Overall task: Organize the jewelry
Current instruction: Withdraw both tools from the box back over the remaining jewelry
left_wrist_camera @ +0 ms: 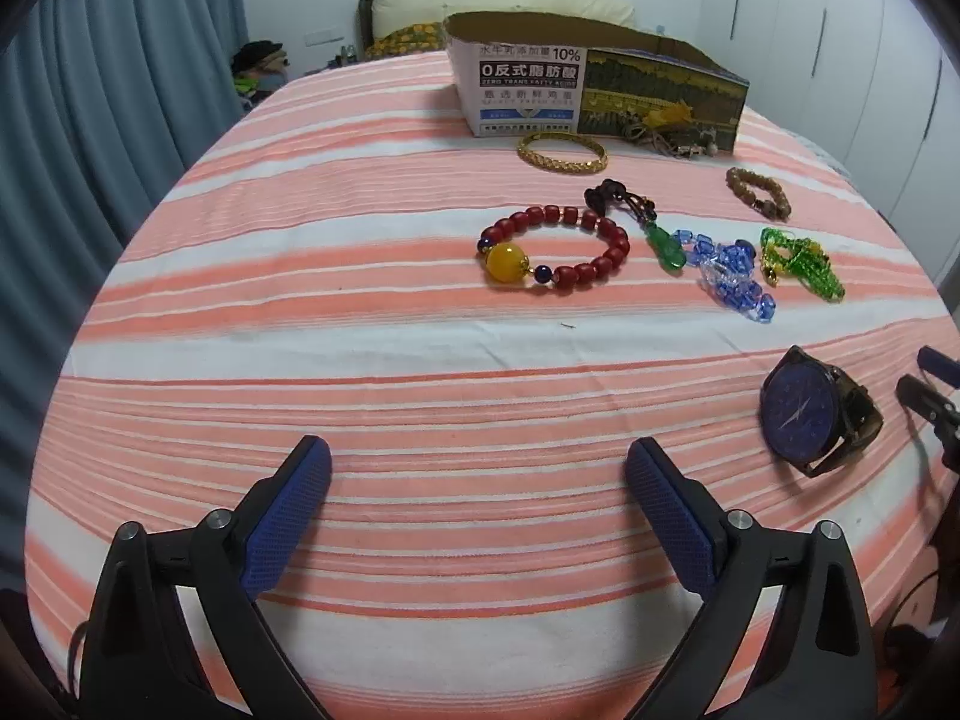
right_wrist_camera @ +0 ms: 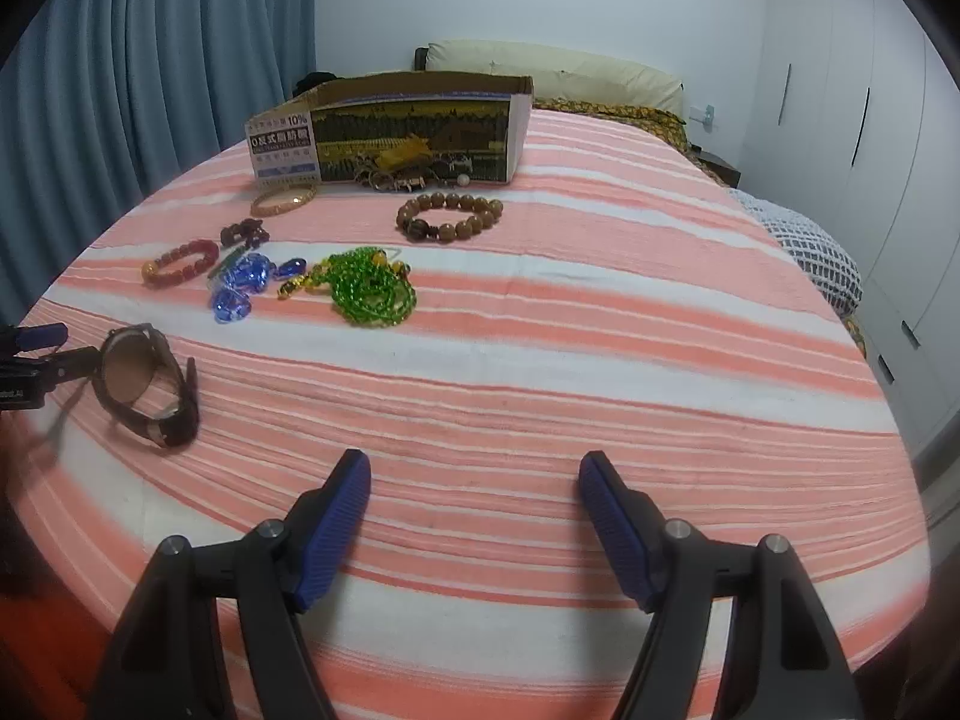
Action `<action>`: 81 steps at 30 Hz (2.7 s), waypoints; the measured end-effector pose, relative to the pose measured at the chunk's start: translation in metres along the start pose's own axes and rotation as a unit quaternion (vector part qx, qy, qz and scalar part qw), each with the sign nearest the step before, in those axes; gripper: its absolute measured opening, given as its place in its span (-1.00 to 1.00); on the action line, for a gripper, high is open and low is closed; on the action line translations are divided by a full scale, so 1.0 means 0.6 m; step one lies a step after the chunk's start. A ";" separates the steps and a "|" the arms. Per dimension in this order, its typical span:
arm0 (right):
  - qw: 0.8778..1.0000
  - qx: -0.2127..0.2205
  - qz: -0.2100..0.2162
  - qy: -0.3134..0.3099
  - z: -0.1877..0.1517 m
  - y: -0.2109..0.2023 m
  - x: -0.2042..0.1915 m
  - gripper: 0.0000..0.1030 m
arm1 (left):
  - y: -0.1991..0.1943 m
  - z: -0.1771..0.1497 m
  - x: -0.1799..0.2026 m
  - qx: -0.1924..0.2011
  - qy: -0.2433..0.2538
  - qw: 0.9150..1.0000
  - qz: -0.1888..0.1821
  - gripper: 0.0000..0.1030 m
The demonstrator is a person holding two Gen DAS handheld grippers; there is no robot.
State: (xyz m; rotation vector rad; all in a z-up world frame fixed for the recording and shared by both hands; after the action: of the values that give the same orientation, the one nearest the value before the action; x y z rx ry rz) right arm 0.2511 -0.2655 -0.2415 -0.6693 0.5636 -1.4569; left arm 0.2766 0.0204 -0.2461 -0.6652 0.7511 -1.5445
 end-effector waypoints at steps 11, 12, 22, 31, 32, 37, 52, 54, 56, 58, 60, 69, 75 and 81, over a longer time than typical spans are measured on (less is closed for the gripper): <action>1.000 0.007 0.003 0.004 0.001 0.003 -0.001 0.62 | -0.002 -0.003 -0.001 0.007 -0.001 1.000 -0.002 0.99; 1.000 0.007 0.004 0.005 0.002 0.003 -0.001 0.62 | -0.002 -0.003 -0.001 0.005 -0.001 1.000 -0.002 0.99; 1.000 0.004 0.008 0.002 0.001 0.005 -0.002 0.65 | -0.003 -0.004 -0.001 -0.001 0.004 1.000 -0.005 0.99; 1.000 0.006 0.008 0.004 0.003 0.004 -0.003 0.65 | -0.003 -0.003 -0.001 0.002 0.003 1.000 -0.006 0.99; 1.000 0.007 0.008 0.004 0.002 0.004 -0.003 0.65 | -0.003 -0.002 -0.001 0.002 0.003 1.000 -0.006 0.99; 1.000 0.015 0.010 0.002 0.000 0.003 -0.003 0.65 | -0.003 -0.003 -0.001 -0.001 0.005 1.000 -0.007 0.99; 1.000 -0.030 0.008 0.000 0.002 0.007 -0.004 0.65 | 0.003 0.001 0.000 -0.032 0.009 0.999 -0.013 0.99; 1.000 -0.030 0.010 -0.002 0.003 0.008 -0.003 0.65 | 0.004 0.002 0.000 -0.034 0.011 0.999 -0.014 0.99; 0.999 -0.029 0.013 -0.004 0.005 0.010 -0.003 0.66 | 0.006 0.004 0.001 -0.038 0.013 0.999 -0.016 0.99; 0.999 -0.031 0.015 -0.007 0.006 0.011 -0.004 0.66 | 0.009 0.005 0.002 -0.041 0.016 0.999 -0.018 0.99; 0.999 -0.034 0.017 -0.010 0.007 0.012 -0.004 0.66 | 0.012 0.008 0.004 -0.045 0.018 0.999 -0.019 0.99; 0.998 -0.048 0.031 -0.031 0.018 0.022 -0.017 0.65 | 0.030 0.030 0.016 -0.059 0.031 0.997 -0.030 0.99; 0.996 -0.058 0.046 -0.046 0.030 0.035 -0.033 0.66 | 0.046 0.050 0.020 -0.063 0.045 0.996 -0.044 0.99; 0.995 -0.064 0.057 -0.054 0.045 0.051 -0.043 0.65 | 0.070 0.078 0.026 -0.061 0.058 0.995 -0.053 0.99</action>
State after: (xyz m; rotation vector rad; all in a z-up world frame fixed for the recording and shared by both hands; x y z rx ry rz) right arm 0.2906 -0.2379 -0.2455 -0.7994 0.6040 -1.2780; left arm 0.3374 -0.0012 -0.2498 -0.7197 0.9169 -1.6554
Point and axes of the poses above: each gripper's, at about its wrist camera, not at the fingertips, and y roughly the way its jaws point, x to its right, z to its top, the point moved 9 cm from there along y, roughly the way its jaws point, and after that the axes turned 1 degree about x, right-handed, at the moved point
